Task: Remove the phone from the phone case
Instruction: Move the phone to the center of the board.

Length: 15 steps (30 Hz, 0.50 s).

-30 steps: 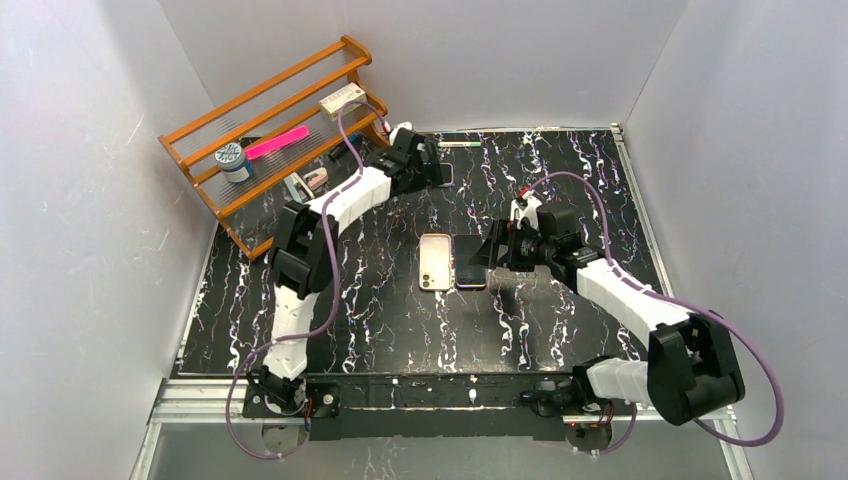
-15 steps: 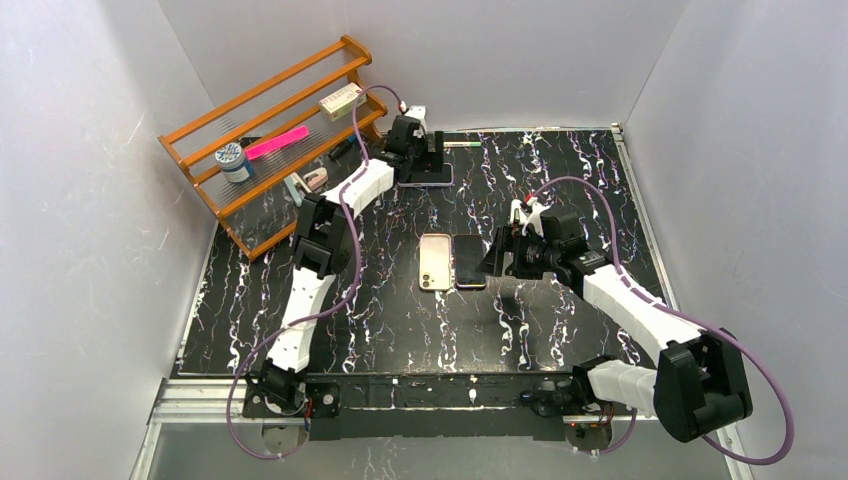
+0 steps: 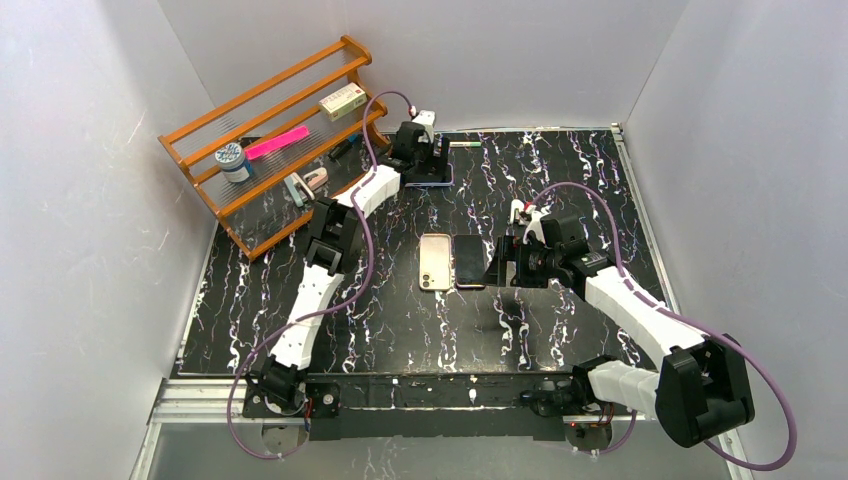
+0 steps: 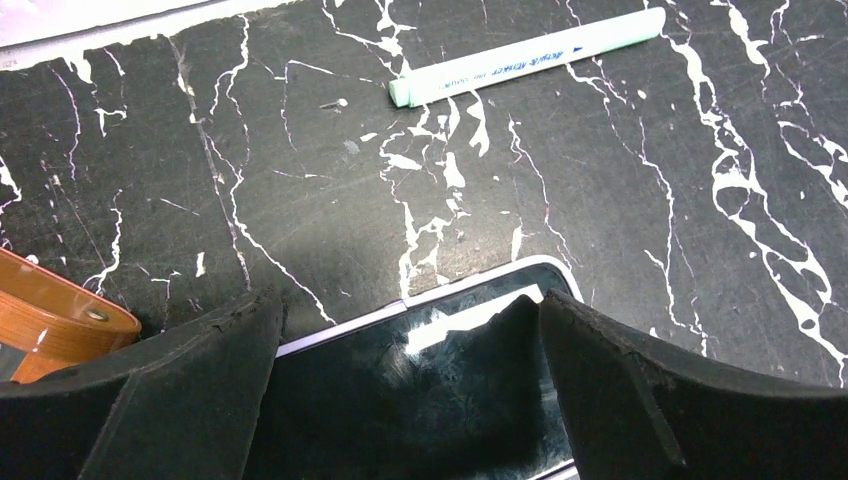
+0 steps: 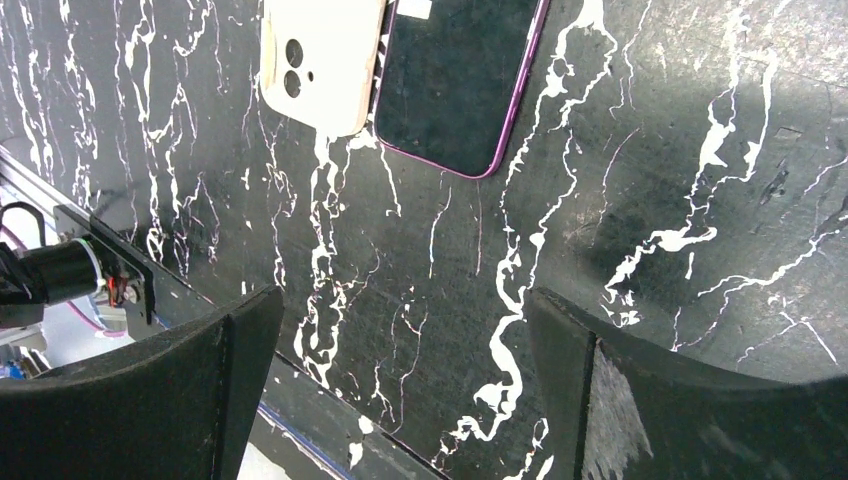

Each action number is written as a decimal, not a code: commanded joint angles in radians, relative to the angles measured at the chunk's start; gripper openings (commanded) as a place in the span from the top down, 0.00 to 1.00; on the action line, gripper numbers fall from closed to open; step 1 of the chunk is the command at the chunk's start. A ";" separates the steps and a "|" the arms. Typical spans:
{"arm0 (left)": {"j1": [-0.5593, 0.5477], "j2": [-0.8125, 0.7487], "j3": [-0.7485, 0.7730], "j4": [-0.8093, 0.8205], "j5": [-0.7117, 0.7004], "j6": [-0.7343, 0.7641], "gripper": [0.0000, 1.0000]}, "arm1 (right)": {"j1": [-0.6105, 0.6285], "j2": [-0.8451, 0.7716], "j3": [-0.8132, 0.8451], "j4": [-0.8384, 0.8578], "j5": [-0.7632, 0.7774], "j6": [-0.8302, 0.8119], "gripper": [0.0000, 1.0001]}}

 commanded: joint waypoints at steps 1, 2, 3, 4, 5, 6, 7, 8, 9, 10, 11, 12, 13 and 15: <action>0.012 -0.008 0.010 -0.085 0.063 0.007 0.02 | 0.001 -0.017 0.056 -0.033 0.008 -0.033 0.01; 0.012 -0.028 -0.023 -0.097 0.104 -0.001 0.02 | 0.002 -0.013 0.058 -0.031 0.009 -0.034 0.01; 0.012 -0.051 -0.066 -0.107 0.145 -0.006 0.02 | 0.002 -0.009 0.060 -0.027 0.009 -0.032 0.01; 0.012 -0.091 -0.114 -0.113 0.181 -0.013 0.03 | 0.003 -0.004 0.062 -0.023 0.004 -0.030 0.01; 0.012 -0.125 -0.169 -0.121 0.215 -0.018 0.04 | 0.002 0.000 0.062 -0.017 0.000 -0.025 0.01; 0.012 -0.157 -0.223 -0.123 0.239 -0.025 0.05 | 0.001 0.003 0.060 -0.011 -0.003 -0.020 0.01; 0.012 -0.194 -0.283 -0.125 0.264 -0.028 0.05 | 0.001 0.005 0.058 -0.005 -0.005 -0.014 0.01; 0.012 -0.228 -0.339 -0.126 0.285 -0.031 0.06 | 0.001 0.008 0.056 -0.001 -0.008 -0.011 0.01; 0.012 -0.258 -0.387 -0.128 0.302 -0.034 0.07 | 0.002 0.009 0.055 0.001 -0.009 -0.008 0.01; 0.012 -0.288 -0.429 -0.131 0.317 -0.037 0.08 | 0.002 0.009 0.053 0.005 -0.010 -0.006 0.01; 0.012 -0.314 -0.466 -0.133 0.328 -0.038 0.08 | 0.002 0.009 0.051 0.007 -0.010 -0.005 0.01; 0.011 -0.342 -0.504 -0.133 0.329 -0.039 0.08 | 0.001 0.009 0.048 0.010 -0.012 -0.005 0.01; 0.008 -0.366 -0.544 -0.132 0.313 -0.037 0.08 | 0.002 0.010 0.046 0.015 -0.011 -0.002 0.01; 0.005 -0.398 -0.577 -0.129 0.243 -0.034 0.08 | 0.002 0.013 0.042 0.020 -0.015 0.000 0.01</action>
